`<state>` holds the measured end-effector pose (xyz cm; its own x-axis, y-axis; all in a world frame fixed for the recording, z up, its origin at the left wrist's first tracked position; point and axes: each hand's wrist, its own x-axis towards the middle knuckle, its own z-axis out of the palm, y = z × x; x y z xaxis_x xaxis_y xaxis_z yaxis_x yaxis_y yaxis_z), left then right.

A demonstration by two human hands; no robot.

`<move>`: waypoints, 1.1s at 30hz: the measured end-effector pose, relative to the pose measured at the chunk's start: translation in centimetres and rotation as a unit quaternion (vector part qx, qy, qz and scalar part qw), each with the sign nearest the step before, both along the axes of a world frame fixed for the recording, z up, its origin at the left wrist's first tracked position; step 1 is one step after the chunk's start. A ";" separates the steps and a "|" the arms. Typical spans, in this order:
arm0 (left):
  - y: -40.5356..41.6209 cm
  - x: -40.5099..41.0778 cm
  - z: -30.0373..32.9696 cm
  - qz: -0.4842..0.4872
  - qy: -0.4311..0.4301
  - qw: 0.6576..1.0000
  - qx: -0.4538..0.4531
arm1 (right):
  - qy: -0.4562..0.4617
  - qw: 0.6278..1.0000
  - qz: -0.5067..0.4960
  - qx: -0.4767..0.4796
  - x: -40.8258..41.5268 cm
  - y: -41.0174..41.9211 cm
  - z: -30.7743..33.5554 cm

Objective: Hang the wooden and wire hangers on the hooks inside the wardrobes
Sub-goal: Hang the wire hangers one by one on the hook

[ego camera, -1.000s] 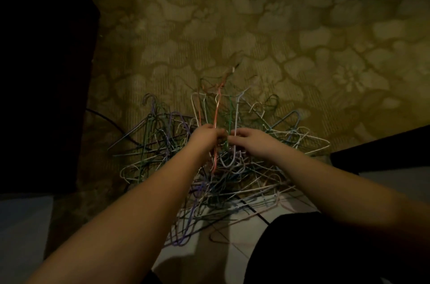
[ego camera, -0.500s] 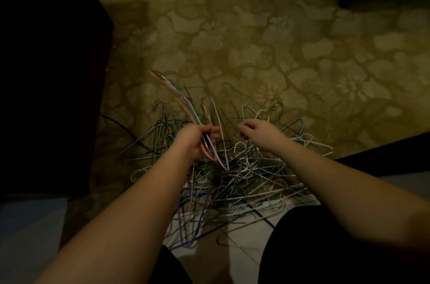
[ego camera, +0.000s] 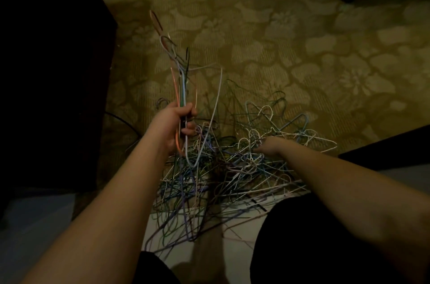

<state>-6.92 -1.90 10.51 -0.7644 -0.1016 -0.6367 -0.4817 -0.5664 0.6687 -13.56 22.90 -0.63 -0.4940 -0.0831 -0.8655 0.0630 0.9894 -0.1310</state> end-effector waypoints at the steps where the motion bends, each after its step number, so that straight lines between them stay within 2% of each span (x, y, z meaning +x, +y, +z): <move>1: 0.0 0.2 0.2 -0.007 0.016 1.000 0.000 | 0.015 1.000 -0.007 0.008 -0.1 0.7 -1.0; 4: -0.1 0.8 0.3 -0.025 0.046 0.999 0.007 | 0.026 0.999 -0.037 0.027 -0.5 3.1 -5.8; 6: -0.2 1.1 0.2 -0.038 0.058 0.998 0.007 | 0.046 0.997 -0.067 0.016 0.0 3.8 -5.7; 13: 0.2 1.2 0.4 -0.045 0.075 0.996 -0.007 | 0.075 0.996 -0.045 0.014 0.8 4.6 -4.6; 15: 0.4 1.0 0.5 -0.042 0.080 0.996 -0.005 | 0.115 0.993 -0.033 0.004 0.8 4.6 -4.2; 19: 0.8 0.5 0.7 -0.041 0.093 0.995 0.002 | 0.255 0.966 0.022 0.020 0.4 5.2 -3.0; 22: 1.0 0.1 1.0 -0.035 0.101 0.994 0.012 | 0.307 0.949 0.071 0.030 -0.2 5.4 -2.4; 26: 1.2 0.0 1.8 -0.019 0.111 0.993 0.029 | 0.320 0.945 -0.067 -0.009 -1.5 5.6 -1.4; 29: 1.2 0.1 2.3 -0.006 0.118 0.992 0.049 | 0.236 0.949 -0.189 -0.092 -2.8 6.1 0.2; 33: 1.1 0.2 2.7 0.001 0.135 0.989 0.063 | 0.170 0.943 -0.248 -0.145 -3.5 5.5 2.6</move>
